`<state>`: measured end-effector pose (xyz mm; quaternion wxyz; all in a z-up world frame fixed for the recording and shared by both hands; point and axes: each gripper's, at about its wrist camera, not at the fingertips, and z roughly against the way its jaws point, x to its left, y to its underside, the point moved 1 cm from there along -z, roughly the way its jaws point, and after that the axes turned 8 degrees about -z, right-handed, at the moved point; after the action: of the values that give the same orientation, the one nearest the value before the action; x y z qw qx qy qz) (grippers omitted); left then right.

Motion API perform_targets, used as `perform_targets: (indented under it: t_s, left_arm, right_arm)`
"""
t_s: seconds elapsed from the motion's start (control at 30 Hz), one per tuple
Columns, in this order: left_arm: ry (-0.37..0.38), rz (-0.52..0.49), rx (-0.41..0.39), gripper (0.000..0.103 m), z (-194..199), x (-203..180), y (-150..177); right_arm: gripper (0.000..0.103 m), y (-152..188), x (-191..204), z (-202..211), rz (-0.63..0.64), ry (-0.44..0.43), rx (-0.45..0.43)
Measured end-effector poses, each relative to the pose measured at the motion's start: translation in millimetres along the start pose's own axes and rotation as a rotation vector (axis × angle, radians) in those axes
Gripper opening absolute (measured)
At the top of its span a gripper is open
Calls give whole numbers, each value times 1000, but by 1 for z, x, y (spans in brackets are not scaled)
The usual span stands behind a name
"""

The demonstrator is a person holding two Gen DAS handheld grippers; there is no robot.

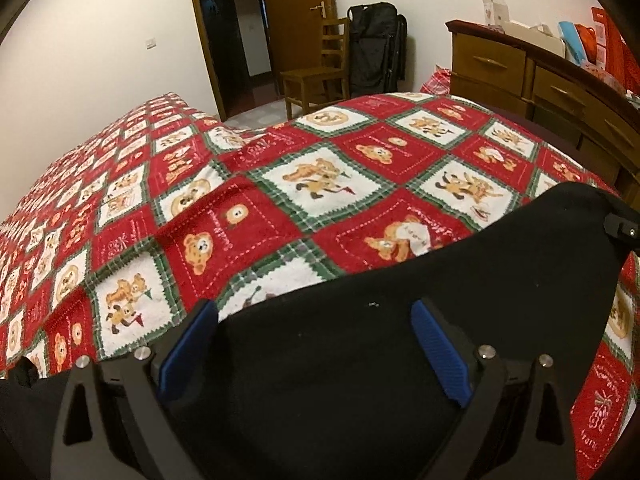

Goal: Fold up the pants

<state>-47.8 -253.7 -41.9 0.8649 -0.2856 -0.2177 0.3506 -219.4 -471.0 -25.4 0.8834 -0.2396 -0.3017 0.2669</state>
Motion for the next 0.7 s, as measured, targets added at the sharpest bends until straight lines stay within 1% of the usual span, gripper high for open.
perform_targets:
  t_s: [0.2, 0.3, 0.37, 0.47, 0.57, 0.7]
  left_arm:
    - [35, 13, 20, 100, 6, 3, 1]
    - [22, -7, 11, 100, 3, -1, 2]
    - [13, -20, 9, 100, 3, -3, 1]
    - [50, -30, 19, 99, 8, 5, -4]
    - [63, 27, -7, 99, 22, 33, -8]
    - [82, 104, -27, 99, 40, 77, -2]
  right_arm:
    - [12, 0, 1, -1, 4, 12, 1]
    - [12, -1, 5, 1, 21, 15, -10]
    - [12, -4, 15, 8, 52, 13, -29]
    - [12, -6, 41, 28, 131, -13, -68]
    - [12, -4, 74, 52, 220, -60, -103]
    - [12, 12, 134, 83, 396, -114, -165]
